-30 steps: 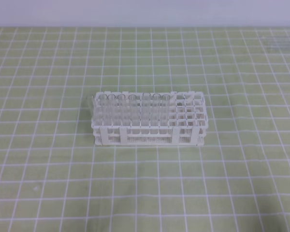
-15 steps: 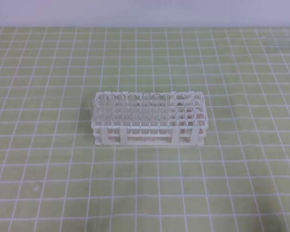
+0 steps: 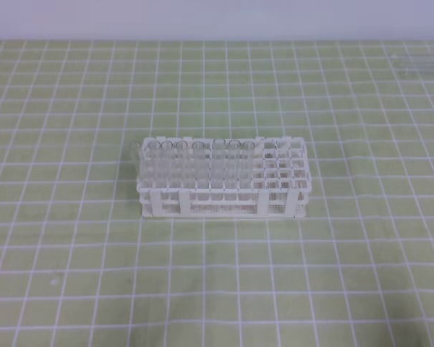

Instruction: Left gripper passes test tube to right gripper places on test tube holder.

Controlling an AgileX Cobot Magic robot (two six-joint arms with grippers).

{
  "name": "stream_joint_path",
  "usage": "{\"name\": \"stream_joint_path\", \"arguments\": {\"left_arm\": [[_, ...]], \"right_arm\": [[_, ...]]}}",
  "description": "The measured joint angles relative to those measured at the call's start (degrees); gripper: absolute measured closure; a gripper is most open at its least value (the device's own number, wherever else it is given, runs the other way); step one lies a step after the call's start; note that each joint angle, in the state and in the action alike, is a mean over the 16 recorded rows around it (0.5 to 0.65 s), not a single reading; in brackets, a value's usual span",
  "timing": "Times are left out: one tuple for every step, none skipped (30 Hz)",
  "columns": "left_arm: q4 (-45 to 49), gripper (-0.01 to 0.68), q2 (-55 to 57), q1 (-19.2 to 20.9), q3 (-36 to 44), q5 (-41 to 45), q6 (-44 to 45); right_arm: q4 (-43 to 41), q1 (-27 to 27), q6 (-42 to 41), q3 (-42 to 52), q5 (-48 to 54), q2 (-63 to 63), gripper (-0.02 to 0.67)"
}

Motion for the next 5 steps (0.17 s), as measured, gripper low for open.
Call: {"name": "stream_joint_path", "arguments": {"left_arm": [[0.0, 0.673, 0.0, 0.0, 0.0, 0.0, 0.0], [0.0, 0.673, 0.0, 0.0, 0.0, 0.0, 0.0], [0.0, 0.673, 0.1, 0.0, 0.0, 0.0, 0.0], [0.0, 0.673, 0.1, 0.0, 0.0, 0.0, 0.0], [0.0, 0.673, 0.1, 0.0, 0.0, 0.0, 0.0]], "right_arm": [[0.0, 0.0, 0.0, 0.0, 0.0, 0.0, 0.651], [0.0, 0.0, 0.0, 0.0, 0.0, 0.0, 0.651], [0.0, 0.0, 0.0, 0.0, 0.0, 0.0, 0.651], [0.0, 0.0, 0.0, 0.0, 0.0, 0.0, 0.651], [0.0, 0.0, 0.0, 0.0, 0.0, 0.0, 0.651]]}}
